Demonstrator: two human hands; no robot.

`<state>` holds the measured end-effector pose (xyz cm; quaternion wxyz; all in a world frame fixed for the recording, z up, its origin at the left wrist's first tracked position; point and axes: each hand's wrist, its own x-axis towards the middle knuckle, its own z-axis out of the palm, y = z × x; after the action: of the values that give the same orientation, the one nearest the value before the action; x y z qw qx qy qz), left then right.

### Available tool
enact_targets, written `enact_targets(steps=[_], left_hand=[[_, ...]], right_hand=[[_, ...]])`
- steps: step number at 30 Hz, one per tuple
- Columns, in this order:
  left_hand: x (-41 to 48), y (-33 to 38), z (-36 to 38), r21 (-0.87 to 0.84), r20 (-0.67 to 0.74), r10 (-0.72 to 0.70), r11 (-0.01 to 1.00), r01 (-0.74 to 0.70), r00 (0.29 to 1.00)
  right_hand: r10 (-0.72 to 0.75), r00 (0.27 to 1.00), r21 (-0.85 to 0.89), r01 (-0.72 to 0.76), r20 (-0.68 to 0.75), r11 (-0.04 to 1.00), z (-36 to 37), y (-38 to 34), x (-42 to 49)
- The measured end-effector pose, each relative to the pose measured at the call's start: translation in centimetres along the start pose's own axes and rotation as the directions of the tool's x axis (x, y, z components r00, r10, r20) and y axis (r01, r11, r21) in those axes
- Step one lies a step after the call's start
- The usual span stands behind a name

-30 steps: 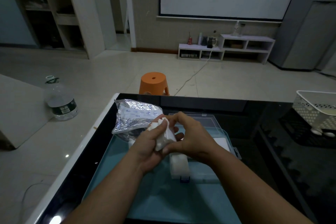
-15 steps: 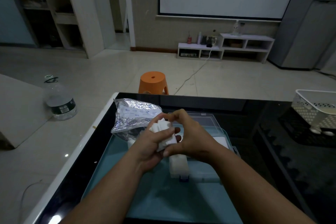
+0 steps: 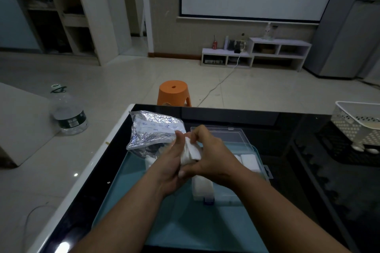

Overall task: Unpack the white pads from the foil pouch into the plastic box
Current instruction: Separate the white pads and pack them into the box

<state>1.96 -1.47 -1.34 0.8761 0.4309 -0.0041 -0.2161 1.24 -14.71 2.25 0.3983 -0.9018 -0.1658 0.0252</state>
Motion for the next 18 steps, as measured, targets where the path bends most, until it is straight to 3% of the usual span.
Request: enact_targets(steps=[3,10,14,18], left_hand=[[-0.2,0.2,0.0,-0.074,0.034,0.0,0.997,0.003,0.999],[0.1,0.3,-0.3,-0.13,0.049,0.04,0.991,-0.034,0.998],[0.5,0.2,-0.7,-0.107,-0.049,0.044,0.993,-0.049,0.998],[0.3,0.3,-0.6,-0.121,-0.034,0.034,0.992,-0.038,0.999]], right_hand=[[-0.008,1.0,-0.053,0.008,0.0,0.999,-0.1,0.2,0.0],[-0.02,0.995,0.041,0.016,0.1,0.999,-0.6,0.9,0.0],[0.006,0.997,0.003,-0.006,0.073,1.0,-1.0,0.7,-0.1],[0.004,1.0,0.004,-0.004,0.008,1.0,-1.1,0.3,-0.2]])
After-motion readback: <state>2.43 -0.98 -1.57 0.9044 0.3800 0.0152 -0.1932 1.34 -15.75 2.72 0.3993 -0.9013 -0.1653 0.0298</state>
